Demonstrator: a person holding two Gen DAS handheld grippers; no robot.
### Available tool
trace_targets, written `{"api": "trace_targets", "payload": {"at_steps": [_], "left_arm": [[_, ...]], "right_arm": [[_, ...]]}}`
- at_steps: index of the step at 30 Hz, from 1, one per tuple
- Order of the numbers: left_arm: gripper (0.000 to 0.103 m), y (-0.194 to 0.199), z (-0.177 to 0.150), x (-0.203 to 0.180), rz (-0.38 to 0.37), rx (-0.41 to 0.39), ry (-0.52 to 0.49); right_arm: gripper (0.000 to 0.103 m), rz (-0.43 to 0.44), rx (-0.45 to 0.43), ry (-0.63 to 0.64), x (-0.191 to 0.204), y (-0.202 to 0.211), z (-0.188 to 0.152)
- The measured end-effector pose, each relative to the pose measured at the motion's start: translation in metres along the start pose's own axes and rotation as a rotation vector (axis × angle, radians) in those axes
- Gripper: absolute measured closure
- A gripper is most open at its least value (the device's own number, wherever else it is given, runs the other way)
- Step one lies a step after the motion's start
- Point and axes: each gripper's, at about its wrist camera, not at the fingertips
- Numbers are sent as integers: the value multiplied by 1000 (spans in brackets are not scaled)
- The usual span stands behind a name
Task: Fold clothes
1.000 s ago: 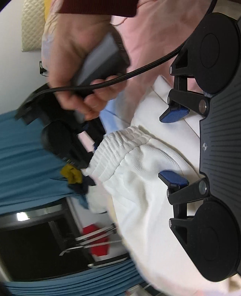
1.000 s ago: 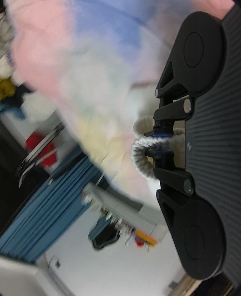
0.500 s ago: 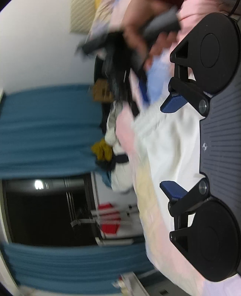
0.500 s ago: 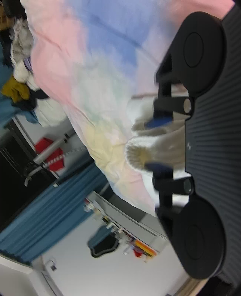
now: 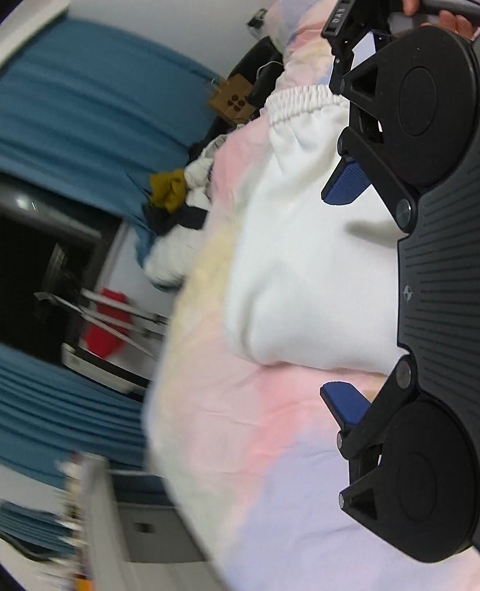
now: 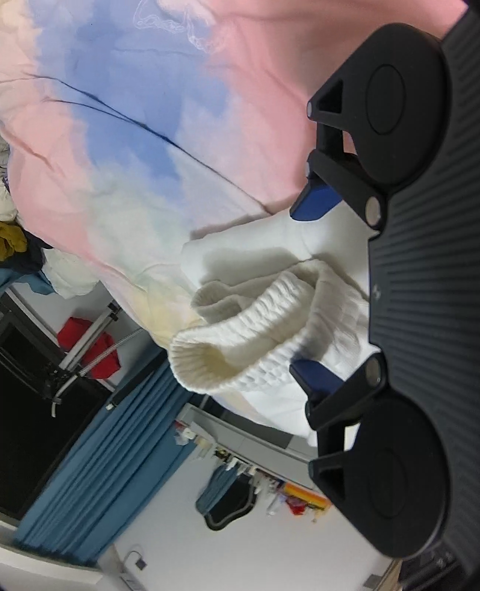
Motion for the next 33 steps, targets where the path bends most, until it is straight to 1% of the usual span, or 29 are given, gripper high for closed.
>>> {"api": "trace_targets", "payload": {"at_steps": [2,4,6,8,11,13,16,17,18,19,20,21,22,23,26,27,29,30,31,33], "left_arm": [[0,-7,-3,11,-18,44,35],[1,-13,-4,16,-26,67,42],[1,-14,-9,19,-38,77,45],[1,-17,-10,20,-33,85,41],[1,-20,-13,11,-19,78,15],[1,-22,-13,7,-11,76,9],[1,-23,-13,4,-8,77,7],[1,-23,-13,2,-8,77,7],[1,-24,-14,1,-8,78,3],[1,-24,-14,1,-6,80,-2],[1,-26,-14,-1,-4,81,-7],[1,-28,-14,-2,-5,85,-10],[1,-28,-14,-2,-5,88,-12],[1,-29,-15,-2,-4,89,-13],[1,-32,-15,-1,-3,93,-10],[1,-33,-16,0,-2,98,-1],[1,-37,-15,2,5,111,12],[1,-38,-15,2,10,112,12],[1,-38,-15,2,13,113,13],[2,-40,-15,0,22,115,13]], "right_arm": [[18,-9,4,33,1,-5,0],[18,-17,17,61,2,-11,-1],[17,-21,16,57,3,-14,-1],[16,-8,10,81,10,-11,0],[18,2,27,194,31,-12,-3],[18,-31,59,274,41,-20,-10],[19,-135,96,391,50,-33,-21],[19,-167,96,408,49,-34,-22],[18,-178,93,392,44,-34,-20],[14,-176,91,361,39,-33,-18],[5,-180,93,338,34,-33,-17],[0,-186,95,319,28,-33,-16],[0,-192,100,306,23,-34,-17],[0,-186,108,274,15,-37,-18],[0,-113,108,62,-12,-44,-14],[0,-94,99,17,-15,-44,-12],[3,-56,100,11,-6,-44,-11],[6,-51,95,40,2,-42,-11],[13,-41,86,76,11,-38,-11],[17,-20,66,139,27,-31,-12]]}}
Point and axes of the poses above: each gripper's, at about its wrist camera, not at the fingertips, and y roughly against the way its jaws point, x to its left, z to its top, and after that the axes turned 11 degrees about z, right-handed
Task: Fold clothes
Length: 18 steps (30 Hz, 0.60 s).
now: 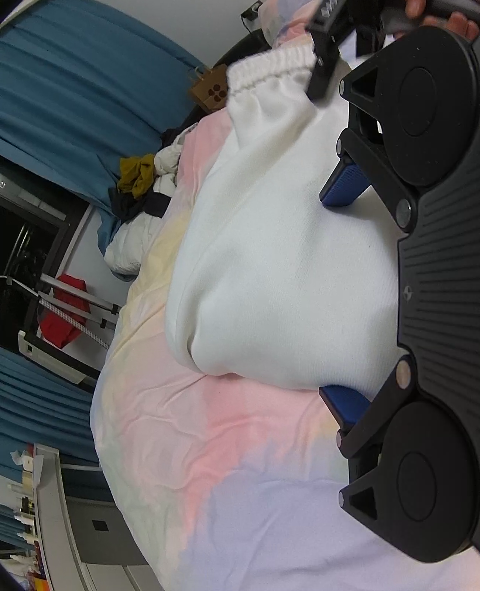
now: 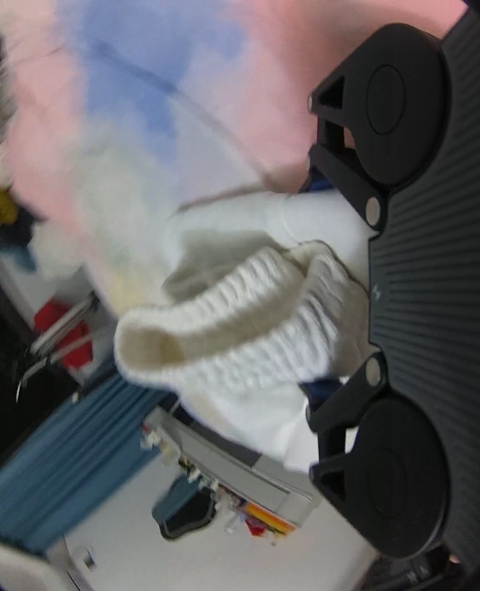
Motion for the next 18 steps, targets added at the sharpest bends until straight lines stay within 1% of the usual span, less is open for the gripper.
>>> {"api": "trace_targets", "payload": {"at_steps": [2,4,5,7,8,9,10,12,13,15,17,18], "left_arm": [[2,-2,1,-4,9,0,-3],[4,-3,0,-8,15,-3,-23],[6,-3,0,-10,23,-8,-41],[12,-1,-2,-16,47,-23,-63],[15,0,-3,-18,61,-30,-69],[20,2,-3,-20,74,-38,-73],[24,4,-4,-22,85,-46,-77],[38,10,-4,-24,97,-63,-82],[41,14,-4,-23,94,-71,-77],[52,25,-1,-23,84,-89,-58],[59,42,4,-28,77,-123,-51],[60,52,6,-33,75,-142,-48]], "right_arm": [[19,10,-15,15,4,3,0],[22,-17,-11,-1,-2,-1,0],[24,-33,-8,-13,-6,-5,-1],[31,-59,-11,-14,-8,-9,0],[35,-72,-12,-14,-10,-12,0],[36,-83,-16,-10,-9,-13,1],[39,-91,-25,8,-4,-12,1],[43,-99,-51,46,10,-9,3],[44,-98,-63,66,17,-5,7],[46,-77,-96,105,34,3,11],[47,-45,-126,156,53,13,16],[47,-26,-145,182,62,20,18]]}}
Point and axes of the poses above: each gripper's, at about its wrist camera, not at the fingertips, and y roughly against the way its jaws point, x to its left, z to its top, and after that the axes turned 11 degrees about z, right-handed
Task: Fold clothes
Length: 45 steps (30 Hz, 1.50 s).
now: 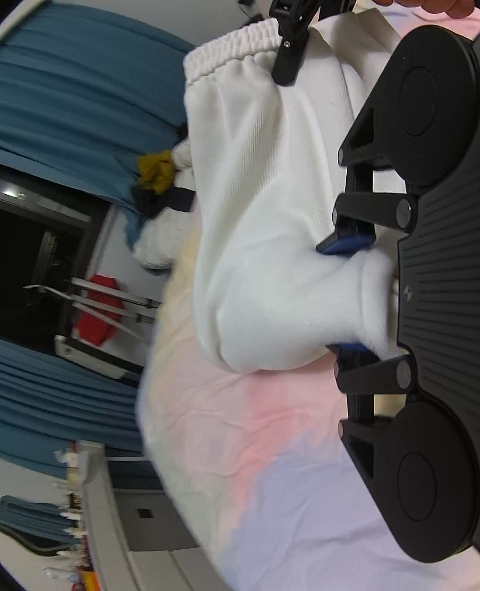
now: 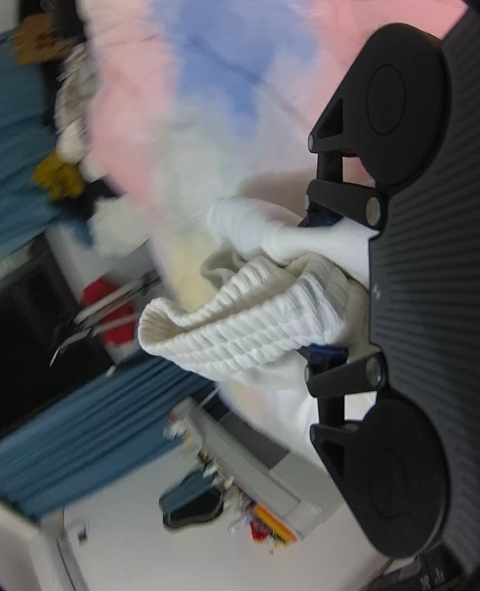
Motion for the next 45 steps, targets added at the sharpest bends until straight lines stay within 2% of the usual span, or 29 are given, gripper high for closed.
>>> {"api": "trace_targets", "payload": {"at_steps": [3,6,9,14,21,25,28,32,35,36,38,41,45], "left_arm": [[60,29,15,-14,-28,-44,12],[60,56,32,-45,-65,-94,-18],[60,77,51,-90,-91,-154,-82],[59,88,70,-185,-180,-210,-181],[59,61,63,-334,-317,-222,-326],[59,28,45,-410,-398,-190,-388],[59,-5,20,-459,-445,-156,-439],[59,-53,-17,-506,-495,-73,-512],[57,-95,-48,-520,-522,45,-538],[53,-116,-49,-519,-510,58,-553],[48,-131,-66,-519,-493,36,-570],[41,-164,-60,-499,-523,77,-523],[37,-157,-48,-469,-528,95,-542]], "right_arm": [[48,36,-75,64,17,24,16],[48,73,-165,59,15,56,36],[48,87,-258,30,-2,92,55],[48,66,-411,-43,-56,152,74],[48,-30,-600,-162,-143,216,84],[48,-119,-677,-231,-193,239,81],[48,-198,-711,-295,-232,243,72],[48,-303,-728,-398,-285,232,47],[48,-390,-683,-527,-323,219,23],[48,-428,-650,-551,-332,213,16],[48,-483,-584,-554,-343,202,6],[48,-505,-504,-534,-345,198,-2],[43,-452,-483,-561,-344,205,-2]]}}
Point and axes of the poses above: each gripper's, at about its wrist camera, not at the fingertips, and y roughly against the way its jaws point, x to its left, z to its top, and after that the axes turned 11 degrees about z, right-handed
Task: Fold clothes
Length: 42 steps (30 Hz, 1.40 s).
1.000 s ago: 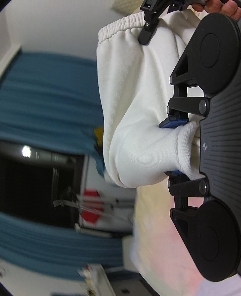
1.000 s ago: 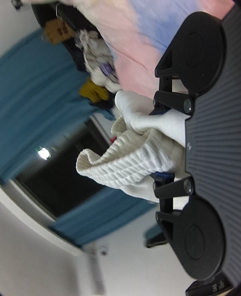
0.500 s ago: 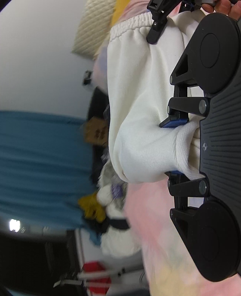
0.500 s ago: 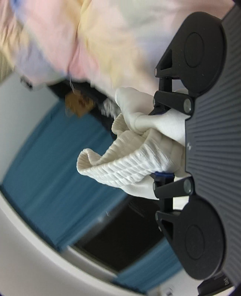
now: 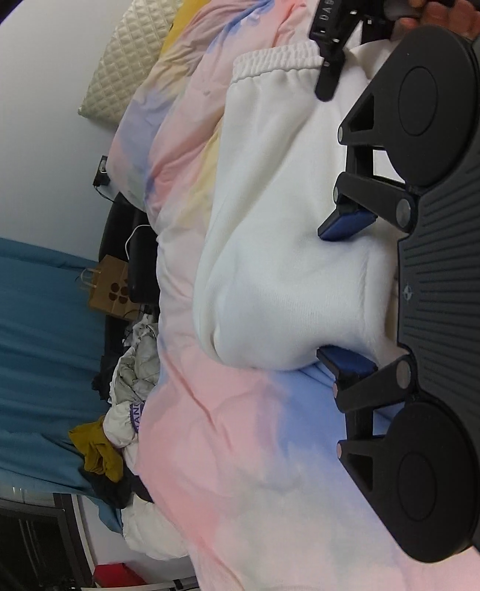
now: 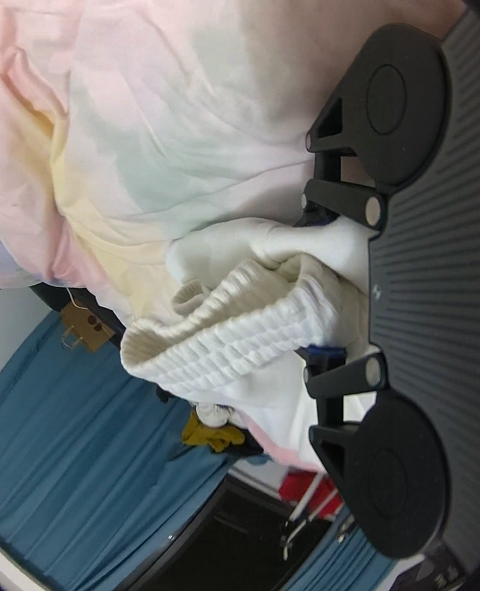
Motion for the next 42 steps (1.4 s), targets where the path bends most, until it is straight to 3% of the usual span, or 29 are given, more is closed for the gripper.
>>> {"api": "trace_targets", "payload": {"at_steps": [3,7,11,17,20,29,35,42], "left_arm": [[24,45,1,2,4,3,15],[19,110,7,1,-5,-27,18],[1,171,13,3,-19,-104,20],[0,257,8,13,1,-159,16],[0,302,-1,21,25,-191,28],[0,409,-40,43,114,-258,42],[0,444,-69,51,164,-273,37],[0,450,-87,66,197,-280,65]], "right_arm": [[37,-16,34,25,15,12,9],[19,-89,24,125,46,52,9],[18,-91,-12,230,88,96,7],[15,-70,-38,434,161,157,-20],[0,-53,-67,491,187,184,-34],[0,-19,-64,575,232,225,-83],[0,-42,-66,616,236,231,-118],[0,-93,-71,629,233,225,-135]]}}
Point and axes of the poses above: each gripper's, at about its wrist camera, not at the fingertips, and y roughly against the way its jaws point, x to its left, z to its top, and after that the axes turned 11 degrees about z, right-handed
